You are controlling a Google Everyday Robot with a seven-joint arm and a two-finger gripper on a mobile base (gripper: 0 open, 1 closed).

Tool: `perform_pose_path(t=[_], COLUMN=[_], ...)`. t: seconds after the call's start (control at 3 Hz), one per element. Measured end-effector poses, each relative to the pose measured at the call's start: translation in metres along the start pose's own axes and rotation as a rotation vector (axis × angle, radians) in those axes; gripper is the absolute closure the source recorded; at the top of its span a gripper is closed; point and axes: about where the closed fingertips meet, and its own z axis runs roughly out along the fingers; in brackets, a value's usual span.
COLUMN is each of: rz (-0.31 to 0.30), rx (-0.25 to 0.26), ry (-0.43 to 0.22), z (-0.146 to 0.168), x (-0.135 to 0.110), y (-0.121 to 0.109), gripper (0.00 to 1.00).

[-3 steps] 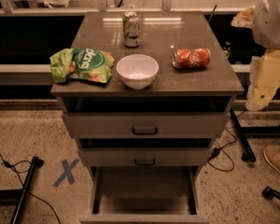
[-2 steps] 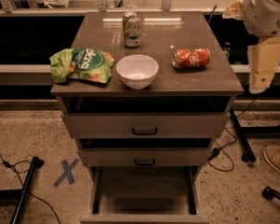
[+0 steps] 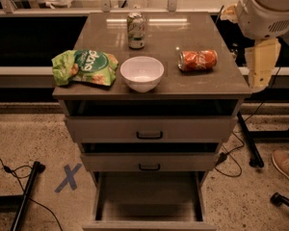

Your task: Place coke can into bottom drawer

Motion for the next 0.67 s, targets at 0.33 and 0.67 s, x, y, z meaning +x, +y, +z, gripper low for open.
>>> perform_pose_path(t=[0.33, 0.67], rz=[-0.033, -0.052], rx=[0.025, 0.027], ry=[0.024, 0.020], z=[0.028, 0.068], x=[0.007, 0.008], y=[-0.023, -0.050], gripper=[0.00, 0.00])
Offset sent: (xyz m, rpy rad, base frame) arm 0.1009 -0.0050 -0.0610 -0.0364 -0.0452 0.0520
